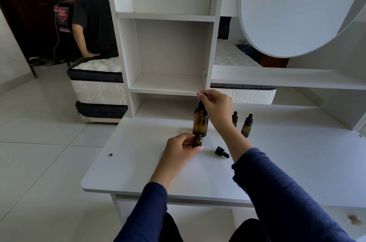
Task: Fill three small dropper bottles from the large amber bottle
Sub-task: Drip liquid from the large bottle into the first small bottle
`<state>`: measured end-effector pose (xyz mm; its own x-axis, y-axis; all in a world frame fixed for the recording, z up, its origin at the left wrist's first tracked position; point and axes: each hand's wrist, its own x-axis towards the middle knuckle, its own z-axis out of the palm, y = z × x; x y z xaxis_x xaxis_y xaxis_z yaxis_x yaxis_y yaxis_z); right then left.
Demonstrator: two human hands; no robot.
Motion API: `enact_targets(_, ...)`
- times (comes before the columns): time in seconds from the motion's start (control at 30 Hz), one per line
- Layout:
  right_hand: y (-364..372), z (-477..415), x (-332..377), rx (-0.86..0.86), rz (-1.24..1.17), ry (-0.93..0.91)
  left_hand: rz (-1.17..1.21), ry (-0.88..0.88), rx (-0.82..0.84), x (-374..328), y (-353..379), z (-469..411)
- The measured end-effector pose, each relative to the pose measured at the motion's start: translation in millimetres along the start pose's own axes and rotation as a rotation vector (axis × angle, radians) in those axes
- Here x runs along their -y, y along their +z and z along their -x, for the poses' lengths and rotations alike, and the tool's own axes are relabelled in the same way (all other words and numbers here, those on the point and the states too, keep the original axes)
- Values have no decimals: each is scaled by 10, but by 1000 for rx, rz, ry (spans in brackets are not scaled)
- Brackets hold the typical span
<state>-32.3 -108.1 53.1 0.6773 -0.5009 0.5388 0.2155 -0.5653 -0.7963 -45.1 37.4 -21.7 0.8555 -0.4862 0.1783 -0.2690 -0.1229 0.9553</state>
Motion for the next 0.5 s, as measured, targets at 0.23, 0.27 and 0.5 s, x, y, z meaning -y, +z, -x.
enact_targets(0.23,-12,-30,37,19,17,27,-18,11,2,12,-6,-4)
enact_targets(0.27,-14,-33,40,25,23,30,-22,13,2,10,-6,-4)
enact_targets(0.5,-27,-16,57,18,25,45,-29,16,-7,14,-1,-1)
